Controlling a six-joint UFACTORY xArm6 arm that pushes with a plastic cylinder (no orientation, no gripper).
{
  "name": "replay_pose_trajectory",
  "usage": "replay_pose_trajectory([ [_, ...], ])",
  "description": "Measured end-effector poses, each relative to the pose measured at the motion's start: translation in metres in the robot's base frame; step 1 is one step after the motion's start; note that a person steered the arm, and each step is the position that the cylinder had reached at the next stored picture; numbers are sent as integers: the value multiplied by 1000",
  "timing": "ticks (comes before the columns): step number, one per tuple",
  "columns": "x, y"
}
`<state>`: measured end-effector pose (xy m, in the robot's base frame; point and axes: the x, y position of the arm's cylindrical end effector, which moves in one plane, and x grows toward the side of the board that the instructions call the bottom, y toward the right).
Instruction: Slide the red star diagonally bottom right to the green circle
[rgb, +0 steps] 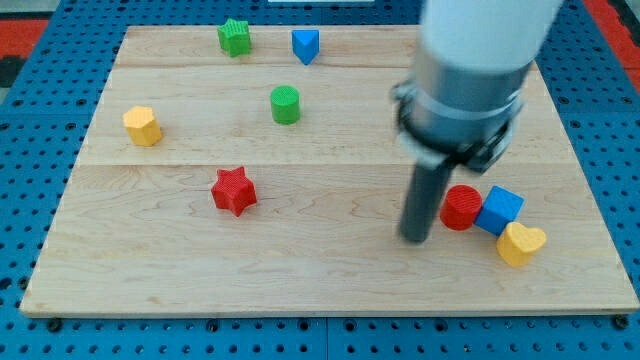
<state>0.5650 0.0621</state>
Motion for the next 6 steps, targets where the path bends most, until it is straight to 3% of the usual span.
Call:
replay_pose_trajectory([
  [1, 22, -105],
  [2, -11, -204],
  [3, -60, -206],
  [4, -87, -166],
  [5, -89, -141],
  [6, -88, -67],
])
